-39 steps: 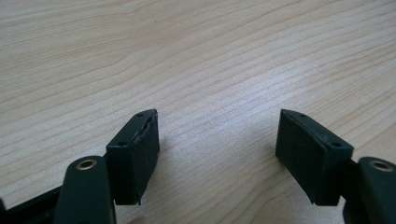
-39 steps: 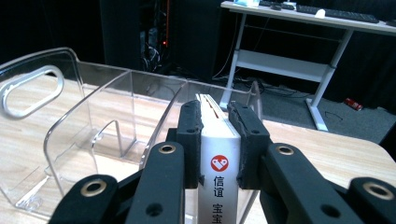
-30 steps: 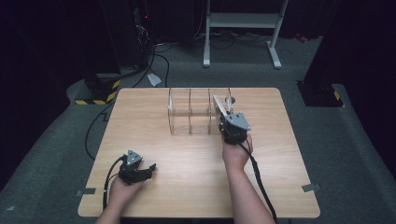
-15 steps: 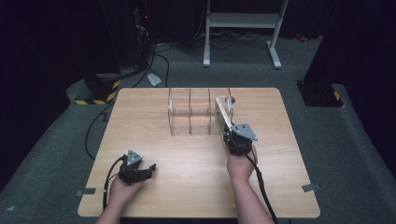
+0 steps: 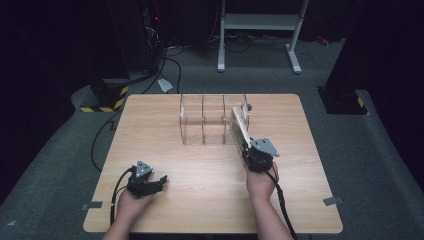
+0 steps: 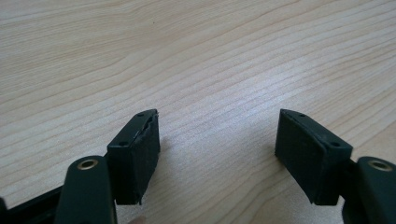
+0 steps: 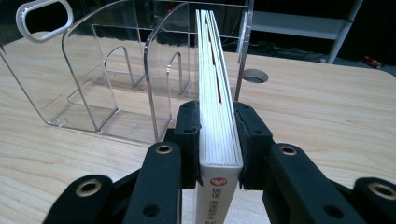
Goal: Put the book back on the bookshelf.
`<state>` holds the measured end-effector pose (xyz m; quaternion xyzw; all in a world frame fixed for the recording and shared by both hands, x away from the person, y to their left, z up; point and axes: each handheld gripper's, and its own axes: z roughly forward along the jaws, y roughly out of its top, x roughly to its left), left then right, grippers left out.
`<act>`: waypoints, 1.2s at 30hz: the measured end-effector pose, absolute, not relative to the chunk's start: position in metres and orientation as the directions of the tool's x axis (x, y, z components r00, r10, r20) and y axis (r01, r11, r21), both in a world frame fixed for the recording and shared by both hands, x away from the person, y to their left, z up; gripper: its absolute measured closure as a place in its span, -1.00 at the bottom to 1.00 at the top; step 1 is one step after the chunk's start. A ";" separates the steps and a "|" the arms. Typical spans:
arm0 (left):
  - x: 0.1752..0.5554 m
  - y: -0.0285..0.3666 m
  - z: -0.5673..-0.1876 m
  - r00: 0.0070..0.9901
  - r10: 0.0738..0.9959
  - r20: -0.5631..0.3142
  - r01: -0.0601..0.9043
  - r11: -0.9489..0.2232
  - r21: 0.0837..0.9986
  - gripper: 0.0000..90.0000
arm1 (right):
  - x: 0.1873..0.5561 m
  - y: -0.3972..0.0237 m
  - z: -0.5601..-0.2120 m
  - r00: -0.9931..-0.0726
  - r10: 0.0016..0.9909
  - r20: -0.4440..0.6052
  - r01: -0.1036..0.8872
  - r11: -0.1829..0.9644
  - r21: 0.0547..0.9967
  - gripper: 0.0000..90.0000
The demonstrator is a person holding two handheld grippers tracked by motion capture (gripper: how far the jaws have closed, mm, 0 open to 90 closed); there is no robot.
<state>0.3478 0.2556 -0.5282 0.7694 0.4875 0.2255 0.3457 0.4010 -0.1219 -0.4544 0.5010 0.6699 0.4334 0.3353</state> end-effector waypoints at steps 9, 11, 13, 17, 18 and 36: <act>0.348 0.256 -0.528 0.423 0.906 0.009 0.595 -0.285 0.752 -0.32 | 0.409 -0.121 -0.454 -0.278 0.961 -0.006 0.402 0.122 0.908 0.46; 0.348 0.256 -0.528 0.424 0.906 0.009 0.594 -0.285 0.752 -0.32 | 0.413 -0.120 -0.453 -0.275 0.961 -0.008 0.415 0.127 0.901 0.45; 0.348 0.256 -0.528 0.424 0.906 0.009 0.594 -0.285 0.752 -0.32 | 0.416 -0.118 -0.453 -0.275 0.961 -0.006 0.427 0.128 0.895 0.45; 0.348 0.255 -0.528 0.423 0.906 0.006 0.595 -0.283 0.752 -0.32 | 0.418 -0.114 -0.453 -0.270 0.963 -0.015 0.435 0.136 0.890 0.58; 0.348 0.255 -0.528 0.424 0.906 0.007 0.595 -0.284 0.752 -0.31 | 0.419 -0.114 -0.453 -0.271 0.962 -0.017 0.434 0.138 0.890 0.63; 0.348 0.256 -0.528 0.427 0.904 0.009 0.593 -0.288 0.752 -0.32 | 0.436 -0.103 -0.441 -0.218 0.976 -0.029 0.399 0.116 0.910 0.68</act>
